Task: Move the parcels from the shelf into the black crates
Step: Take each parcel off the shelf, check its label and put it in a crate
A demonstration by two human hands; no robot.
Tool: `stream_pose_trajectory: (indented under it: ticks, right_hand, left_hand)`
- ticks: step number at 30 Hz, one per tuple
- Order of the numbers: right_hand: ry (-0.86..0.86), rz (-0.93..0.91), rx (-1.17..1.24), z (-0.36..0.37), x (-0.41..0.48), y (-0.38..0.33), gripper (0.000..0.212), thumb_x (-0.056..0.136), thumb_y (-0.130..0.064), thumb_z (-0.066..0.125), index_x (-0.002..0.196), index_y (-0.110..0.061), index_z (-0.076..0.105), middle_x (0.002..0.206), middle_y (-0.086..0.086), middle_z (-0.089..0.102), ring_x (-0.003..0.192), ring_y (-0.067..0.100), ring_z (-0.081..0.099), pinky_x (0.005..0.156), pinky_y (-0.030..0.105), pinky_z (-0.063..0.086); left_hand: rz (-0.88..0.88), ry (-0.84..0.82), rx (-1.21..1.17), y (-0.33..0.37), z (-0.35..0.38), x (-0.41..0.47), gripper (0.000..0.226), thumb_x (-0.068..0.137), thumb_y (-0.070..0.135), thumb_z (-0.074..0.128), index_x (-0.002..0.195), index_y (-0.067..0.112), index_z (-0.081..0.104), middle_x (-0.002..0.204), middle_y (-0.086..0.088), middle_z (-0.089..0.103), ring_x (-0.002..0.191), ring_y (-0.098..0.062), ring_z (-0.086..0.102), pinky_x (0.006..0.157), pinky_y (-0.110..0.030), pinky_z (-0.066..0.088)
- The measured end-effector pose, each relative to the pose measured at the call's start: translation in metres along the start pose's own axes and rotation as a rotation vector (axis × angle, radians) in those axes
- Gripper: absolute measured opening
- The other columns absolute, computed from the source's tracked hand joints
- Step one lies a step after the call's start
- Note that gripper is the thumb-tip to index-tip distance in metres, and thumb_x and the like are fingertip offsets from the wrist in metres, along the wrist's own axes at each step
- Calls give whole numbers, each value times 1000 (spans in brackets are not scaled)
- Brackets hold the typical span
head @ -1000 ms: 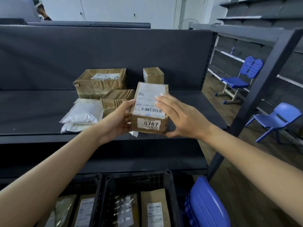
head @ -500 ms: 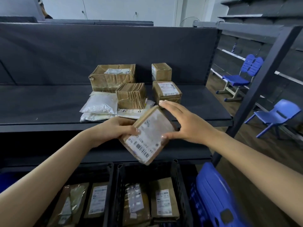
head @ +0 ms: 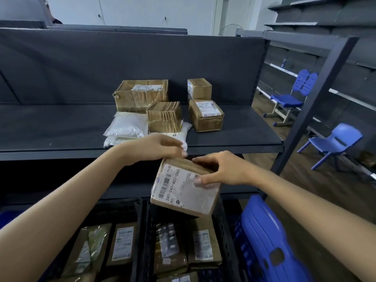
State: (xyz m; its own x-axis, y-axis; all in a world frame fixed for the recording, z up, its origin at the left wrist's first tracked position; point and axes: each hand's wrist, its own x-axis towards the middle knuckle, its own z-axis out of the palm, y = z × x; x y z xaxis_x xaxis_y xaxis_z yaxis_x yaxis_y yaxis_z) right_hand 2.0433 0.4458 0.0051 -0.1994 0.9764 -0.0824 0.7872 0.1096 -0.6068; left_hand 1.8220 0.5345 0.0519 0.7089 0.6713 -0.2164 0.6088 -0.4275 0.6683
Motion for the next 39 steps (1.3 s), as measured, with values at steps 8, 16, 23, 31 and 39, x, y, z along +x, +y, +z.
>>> stream_pose_trajectory:
  ticks: [8, 16, 23, 31, 39]
  right_hand:
    - [396, 142, 627, 32, -4, 18, 24, 75, -59, 66, 88, -41, 75, 93, -17, 74, 89, -1, 68, 79, 20, 49]
    - [436, 152, 815, 62, 0, 0, 44, 80, -65, 56, 101, -29, 72, 99, -14, 73, 95, 1, 68, 80, 18, 49]
    - [461, -33, 368, 50, -10, 9, 94, 70, -68, 65, 148, -34, 24, 148, -13, 40, 135, 3, 36, 108, 29, 36]
    - [380, -44, 288, 70, -18, 11, 111, 63, -63, 73, 139, -61, -7, 136, -43, 32, 127, -22, 29, 94, -2, 29]
    - [401, -73, 262, 73, -22, 14, 107, 73, -43, 77, 140, -57, -6, 138, -39, 29, 123, -27, 26, 93, -5, 25]
  left_hand:
    - [-92, 436, -654, -43, 45, -22, 61, 56, 72, 61, 104, 35, 70, 111, 19, 68, 111, -5, 59, 105, -31, 41]
    - [-32, 408, -863, -31, 95, -19, 54, 74, 36, 76, 125, 27, 58, 90, 17, 72, 63, 7, 61, 90, -47, 47]
    - [-25, 439, -885, -36, 88, -27, 54, 76, 29, 75, 127, 24, 58, 104, 7, 73, 65, 6, 62, 75, -17, 47]
    - [3, 457, -929, -29, 101, -28, 73, 67, 44, 73, 133, 26, 49, 109, 8, 72, 94, -3, 69, 79, -18, 52]
    - [77, 520, -754, -25, 109, -31, 30, 76, 36, 74, 93, 57, 64, 100, 17, 73, 92, -1, 69, 71, -11, 53]
